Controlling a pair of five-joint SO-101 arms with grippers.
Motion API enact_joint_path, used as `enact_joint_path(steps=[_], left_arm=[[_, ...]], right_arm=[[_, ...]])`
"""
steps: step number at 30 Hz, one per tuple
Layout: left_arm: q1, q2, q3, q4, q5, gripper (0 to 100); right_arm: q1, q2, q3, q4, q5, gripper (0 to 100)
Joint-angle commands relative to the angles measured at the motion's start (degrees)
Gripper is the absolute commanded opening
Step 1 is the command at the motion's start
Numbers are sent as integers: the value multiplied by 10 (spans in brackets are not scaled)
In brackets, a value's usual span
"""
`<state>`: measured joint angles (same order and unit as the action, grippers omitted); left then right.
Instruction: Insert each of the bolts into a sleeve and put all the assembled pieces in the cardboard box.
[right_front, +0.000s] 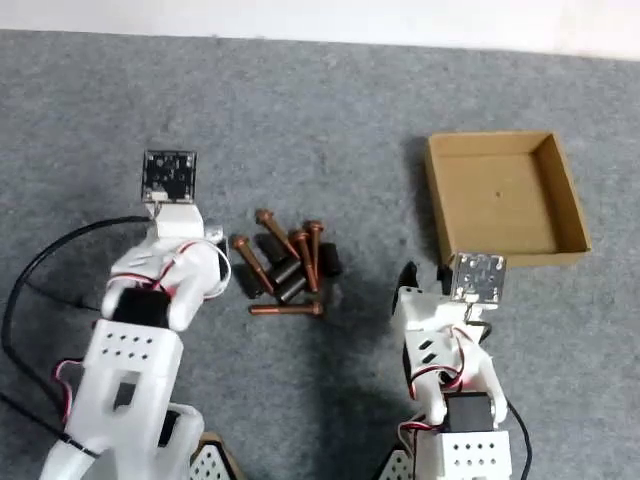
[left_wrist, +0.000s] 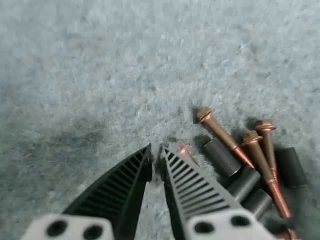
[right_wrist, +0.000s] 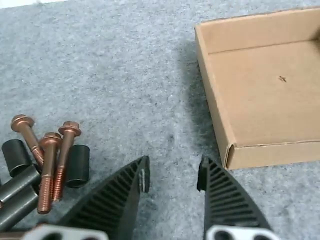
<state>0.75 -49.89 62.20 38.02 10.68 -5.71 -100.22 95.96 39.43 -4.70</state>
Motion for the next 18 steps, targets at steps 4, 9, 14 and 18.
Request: enact_joint_path(steps=[4, 9, 14, 18], left_arm=[[-3, 1, 104, -168, 7, 46], [-40, 1, 90, -170, 5, 49], [-39, 2, 87, -148, -37, 49], [-40, 6, 89, -149, -38, 49]], right_arm=[[7, -2, 77, -13, -2, 152], [82, -2, 65, 22, 18, 152], [58, 2, 11, 61, 41, 152], [-50, 22, -64, 80, 79, 152]])
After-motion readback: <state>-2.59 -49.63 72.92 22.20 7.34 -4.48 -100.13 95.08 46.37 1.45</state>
